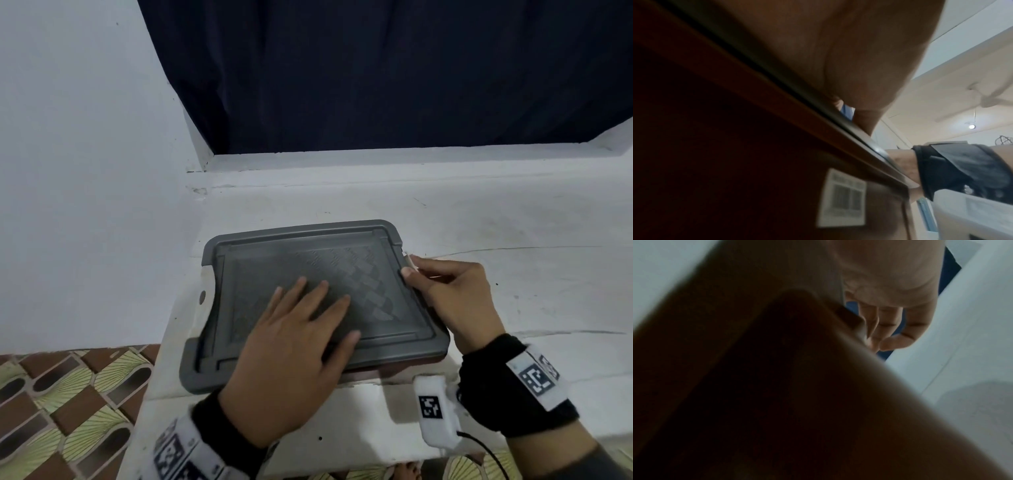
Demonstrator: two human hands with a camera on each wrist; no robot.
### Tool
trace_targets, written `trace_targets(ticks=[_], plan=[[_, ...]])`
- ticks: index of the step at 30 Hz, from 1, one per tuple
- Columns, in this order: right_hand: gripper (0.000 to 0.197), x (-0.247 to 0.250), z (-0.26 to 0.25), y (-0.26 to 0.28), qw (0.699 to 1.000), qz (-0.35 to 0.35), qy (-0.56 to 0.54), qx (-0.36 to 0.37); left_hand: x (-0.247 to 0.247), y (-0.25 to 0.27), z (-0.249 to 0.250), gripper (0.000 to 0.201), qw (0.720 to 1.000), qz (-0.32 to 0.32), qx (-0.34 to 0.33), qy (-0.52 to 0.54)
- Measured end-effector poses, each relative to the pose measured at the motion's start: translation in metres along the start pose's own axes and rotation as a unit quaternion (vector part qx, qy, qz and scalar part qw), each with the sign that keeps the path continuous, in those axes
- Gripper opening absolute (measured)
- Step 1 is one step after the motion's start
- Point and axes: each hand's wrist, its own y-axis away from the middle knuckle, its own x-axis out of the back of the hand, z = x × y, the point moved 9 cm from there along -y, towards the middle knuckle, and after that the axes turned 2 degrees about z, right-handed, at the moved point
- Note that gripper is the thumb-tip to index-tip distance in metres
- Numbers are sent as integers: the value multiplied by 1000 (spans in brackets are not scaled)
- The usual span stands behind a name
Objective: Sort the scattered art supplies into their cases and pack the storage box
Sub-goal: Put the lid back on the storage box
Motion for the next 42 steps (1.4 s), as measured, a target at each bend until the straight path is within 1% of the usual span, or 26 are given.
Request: trace_targets(ticks=[4,8,12,18,20,24,28,31,34,38,42], plan=[[22,0,3,5,997,-20,-61,-39,-13,-16,34,62,999,-25,-37,1],[24,0,9,2,996,-48,-48,-60,-29,-26,61,63,996,-34,-76,-16],[25,0,12,-5,993,-92,-30,-70,-38,-28,78,62,990,-7,-118,-80],[18,-6,32,-11,973,-179,-70,-124,-41,-26,83,62,986,13,-142,-88],[18,-10,34,-10,971,-197,-67,-115,-38,-25,87,59,984,23,-155,-84],[16,-12,38,-18,971,-207,-50,-112,-30,-22,97,50,983,55,-168,-56],[13,-14,39,-25,968,-222,-31,-109,-23,-16,104,38,981,104,-164,-9],[13,-15,39,-27,968,-225,-16,-106,-21,-13,104,33,978,128,-161,21],[12,-16,39,-29,969,-222,-1,-104,-20,-10,106,32,976,139,-167,29],[13,-16,34,-28,971,-221,27,-92,-18,-10,108,33,973,137,-184,15],[19,-17,30,-28,976,-202,51,-62,-20,-9,110,32,971,141,-195,10]])
